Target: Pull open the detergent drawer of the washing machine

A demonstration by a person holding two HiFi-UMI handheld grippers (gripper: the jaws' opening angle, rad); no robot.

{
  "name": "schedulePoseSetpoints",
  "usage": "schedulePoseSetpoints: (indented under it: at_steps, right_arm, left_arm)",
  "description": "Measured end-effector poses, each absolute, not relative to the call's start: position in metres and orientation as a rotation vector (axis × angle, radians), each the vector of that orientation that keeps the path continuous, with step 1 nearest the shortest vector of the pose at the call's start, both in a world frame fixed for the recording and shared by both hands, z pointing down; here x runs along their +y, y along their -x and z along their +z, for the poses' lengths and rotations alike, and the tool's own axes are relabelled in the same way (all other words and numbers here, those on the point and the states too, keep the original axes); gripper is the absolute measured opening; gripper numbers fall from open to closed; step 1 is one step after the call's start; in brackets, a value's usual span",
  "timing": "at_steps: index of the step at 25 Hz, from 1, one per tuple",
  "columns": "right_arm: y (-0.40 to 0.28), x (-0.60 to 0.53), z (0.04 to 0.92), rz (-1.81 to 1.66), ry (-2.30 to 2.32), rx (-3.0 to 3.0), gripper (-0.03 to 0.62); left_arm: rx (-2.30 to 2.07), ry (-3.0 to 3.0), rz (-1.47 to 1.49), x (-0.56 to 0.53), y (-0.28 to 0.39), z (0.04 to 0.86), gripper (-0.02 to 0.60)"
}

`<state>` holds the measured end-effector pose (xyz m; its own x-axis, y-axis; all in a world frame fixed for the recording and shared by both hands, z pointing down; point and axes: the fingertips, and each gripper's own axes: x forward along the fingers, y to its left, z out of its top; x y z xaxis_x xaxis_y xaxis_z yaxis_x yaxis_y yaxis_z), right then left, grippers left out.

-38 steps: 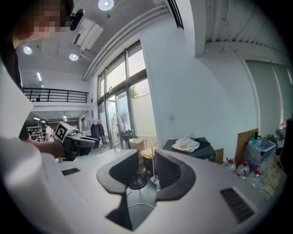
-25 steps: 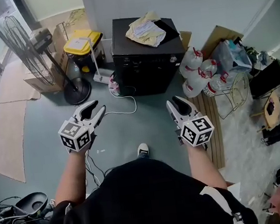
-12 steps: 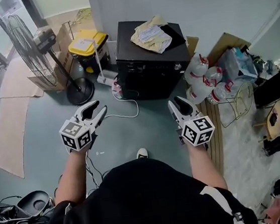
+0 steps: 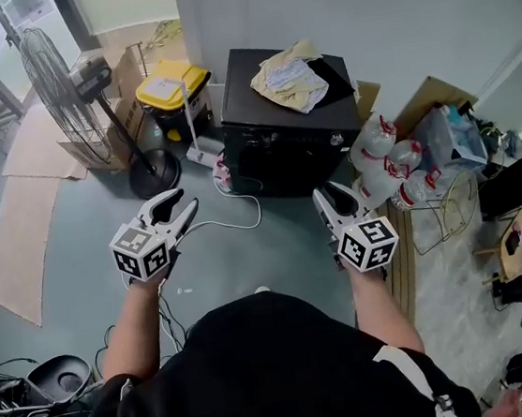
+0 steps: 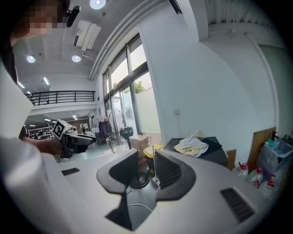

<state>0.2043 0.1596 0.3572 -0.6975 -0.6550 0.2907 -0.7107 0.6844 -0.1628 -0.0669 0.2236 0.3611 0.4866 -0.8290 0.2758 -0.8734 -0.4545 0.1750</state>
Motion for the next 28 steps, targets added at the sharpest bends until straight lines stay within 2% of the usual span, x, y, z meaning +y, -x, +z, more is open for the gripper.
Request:
schedulePoseSetpoints:
  at_steps: [28]
  right_arm:
    - [-0.215, 0.105, 0.380, 0.423, -1.077, -2.662, 0.115]
  left_arm:
    - [-1.434, -2.417, 0.224, 0.175, 0.054, 0.384, 0.167]
